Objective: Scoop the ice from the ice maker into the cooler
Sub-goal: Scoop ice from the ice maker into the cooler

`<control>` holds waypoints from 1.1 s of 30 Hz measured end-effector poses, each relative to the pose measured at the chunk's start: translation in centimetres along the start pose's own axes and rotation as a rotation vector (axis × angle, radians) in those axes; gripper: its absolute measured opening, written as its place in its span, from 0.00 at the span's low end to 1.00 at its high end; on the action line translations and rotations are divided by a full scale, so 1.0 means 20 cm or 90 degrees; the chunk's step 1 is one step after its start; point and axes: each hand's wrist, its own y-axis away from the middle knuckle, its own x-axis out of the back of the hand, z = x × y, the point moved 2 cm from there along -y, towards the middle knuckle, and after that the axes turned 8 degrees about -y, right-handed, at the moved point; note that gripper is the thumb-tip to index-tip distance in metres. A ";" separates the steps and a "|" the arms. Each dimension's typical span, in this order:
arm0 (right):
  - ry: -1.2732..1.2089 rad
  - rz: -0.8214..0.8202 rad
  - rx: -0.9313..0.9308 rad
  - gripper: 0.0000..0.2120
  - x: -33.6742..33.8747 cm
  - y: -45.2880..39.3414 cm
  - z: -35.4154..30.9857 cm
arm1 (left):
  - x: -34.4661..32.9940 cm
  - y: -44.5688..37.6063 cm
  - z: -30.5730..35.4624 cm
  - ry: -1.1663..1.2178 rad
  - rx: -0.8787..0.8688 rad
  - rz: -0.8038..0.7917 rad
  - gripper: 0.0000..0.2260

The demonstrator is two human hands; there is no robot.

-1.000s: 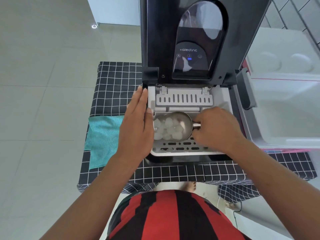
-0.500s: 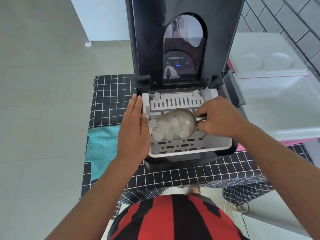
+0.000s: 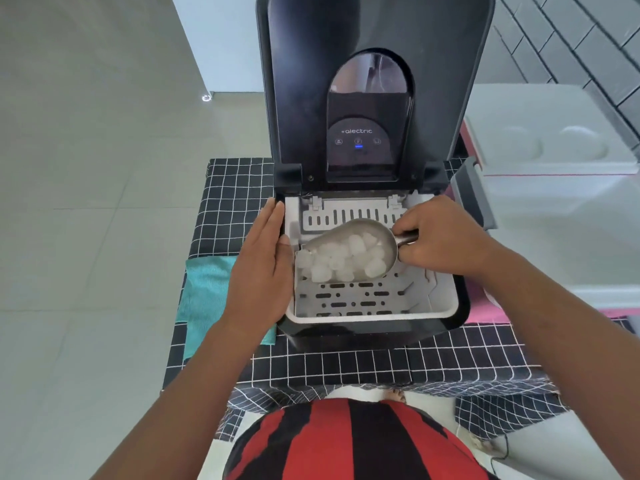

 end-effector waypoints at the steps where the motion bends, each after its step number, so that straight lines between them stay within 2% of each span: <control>1: -0.003 -0.002 0.008 0.05 0.00 0.00 0.01 | 0.00 0.00 0.00 0.000 0.003 -0.002 0.21; 7: -0.017 -0.012 0.042 0.05 0.03 -0.02 0.03 | 0.02 0.00 0.04 -0.015 0.026 0.011 0.21; 12: -0.066 0.008 0.057 0.13 0.09 0.00 0.07 | 0.03 0.02 0.10 -0.016 0.070 0.053 0.21; 15: -0.086 0.021 0.042 0.17 0.18 0.04 0.12 | 0.04 0.00 0.18 -0.030 0.057 0.091 0.20; 17: -0.099 0.036 0.016 0.17 0.25 0.08 0.19 | 0.04 -0.01 0.26 -0.031 0.039 0.105 0.20; 20: -0.115 0.065 -0.044 0.09 0.34 0.17 0.33 | -0.01 -0.03 0.41 -0.014 0.001 0.112 0.20; 27: -0.111 0.116 -0.228 0.10 0.52 0.52 0.81 | -0.36 -0.08 0.83 0.013 -0.078 0.026 0.19; 30: -0.048 0.167 -0.292 0.12 0.58 0.66 1.02 | -0.61 -0.09 1.03 -0.006 -0.108 -0.051 0.20; 33: 0.055 0.193 -0.342 0.09 0.62 0.77 1.17 | -0.87 -0.12 1.16 -0.052 -0.120 -0.134 0.23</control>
